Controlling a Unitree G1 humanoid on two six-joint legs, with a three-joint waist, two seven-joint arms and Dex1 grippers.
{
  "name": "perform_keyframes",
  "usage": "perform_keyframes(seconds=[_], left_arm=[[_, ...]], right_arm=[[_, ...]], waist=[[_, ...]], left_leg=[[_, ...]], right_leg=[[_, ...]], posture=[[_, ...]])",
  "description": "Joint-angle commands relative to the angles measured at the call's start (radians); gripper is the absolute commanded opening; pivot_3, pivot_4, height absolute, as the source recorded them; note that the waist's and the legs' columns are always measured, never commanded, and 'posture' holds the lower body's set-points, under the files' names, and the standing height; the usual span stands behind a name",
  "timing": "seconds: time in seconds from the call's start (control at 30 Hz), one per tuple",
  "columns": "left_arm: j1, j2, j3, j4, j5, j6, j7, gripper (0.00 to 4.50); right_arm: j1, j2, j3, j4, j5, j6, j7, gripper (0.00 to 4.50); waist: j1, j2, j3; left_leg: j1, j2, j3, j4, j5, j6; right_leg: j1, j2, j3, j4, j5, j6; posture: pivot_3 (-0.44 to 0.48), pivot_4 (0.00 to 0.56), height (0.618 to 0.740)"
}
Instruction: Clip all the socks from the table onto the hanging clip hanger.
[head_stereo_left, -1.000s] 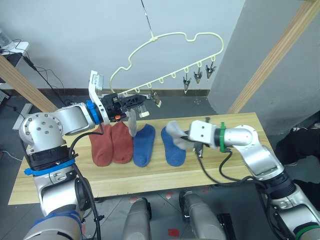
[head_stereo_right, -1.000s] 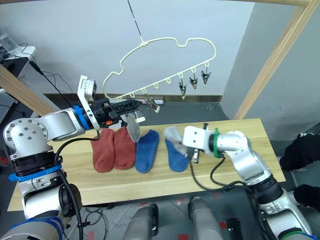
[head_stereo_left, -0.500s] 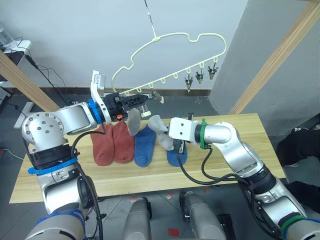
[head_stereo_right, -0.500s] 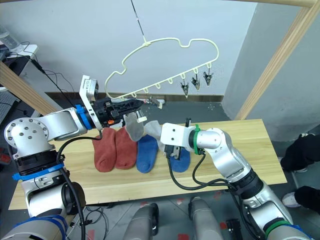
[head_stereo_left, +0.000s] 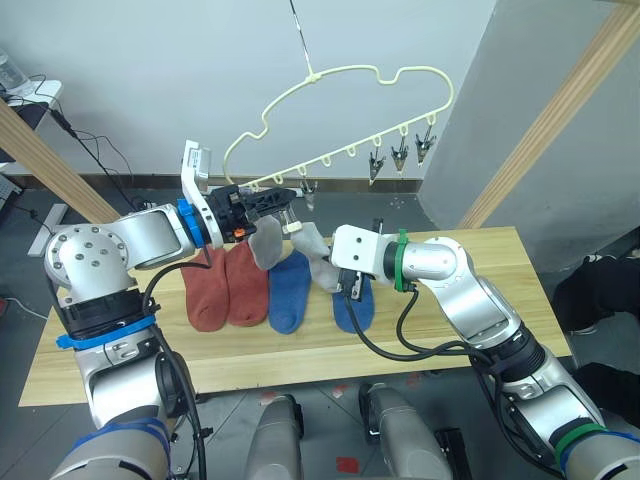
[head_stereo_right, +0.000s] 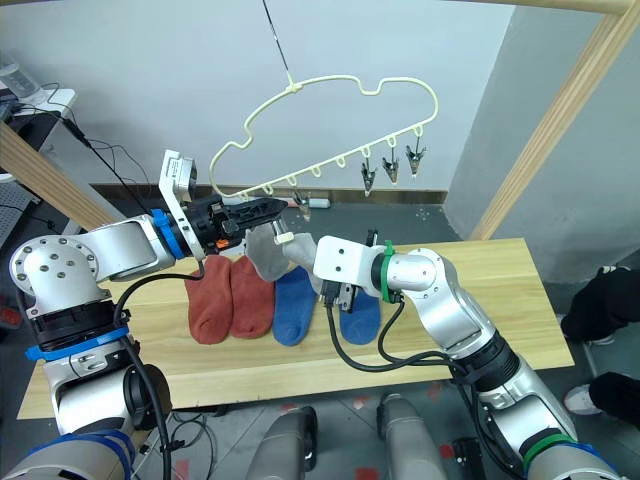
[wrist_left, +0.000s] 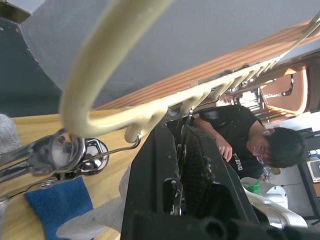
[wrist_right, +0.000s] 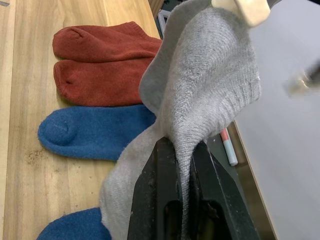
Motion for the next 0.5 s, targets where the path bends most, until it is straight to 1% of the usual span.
perform_keyframes(seconds=[0.03,0.5], left_arm=[[0.015,0.000,-0.015,-0.012,-0.002,0.009,0.002,0.10],[0.023,0.006,-0.036,-0.020,-0.001,-0.018,-0.011,0.10]], right_arm=[[-0.026,0.013,0.002,-0.033,0.006,0.010,-0.004,0.02],[-0.082,0.080,-0.014,-0.034,0.038,0.121,-0.018,0.02]], waist=[[0.000,0.000,0.000],[-0.001,0.000,0.000]], left_leg=[[0.000,0.000,0.000,0.000,0.000,0.000],[0.000,0.000,0.000,0.000,0.000,0.000]], right_leg=[[0.000,0.000,0.000,0.000,0.000,0.000],[0.000,0.000,0.000,0.000,0.000,0.000]], posture=[[0.000,0.279,0.740],[-0.006,0.279,0.740]])
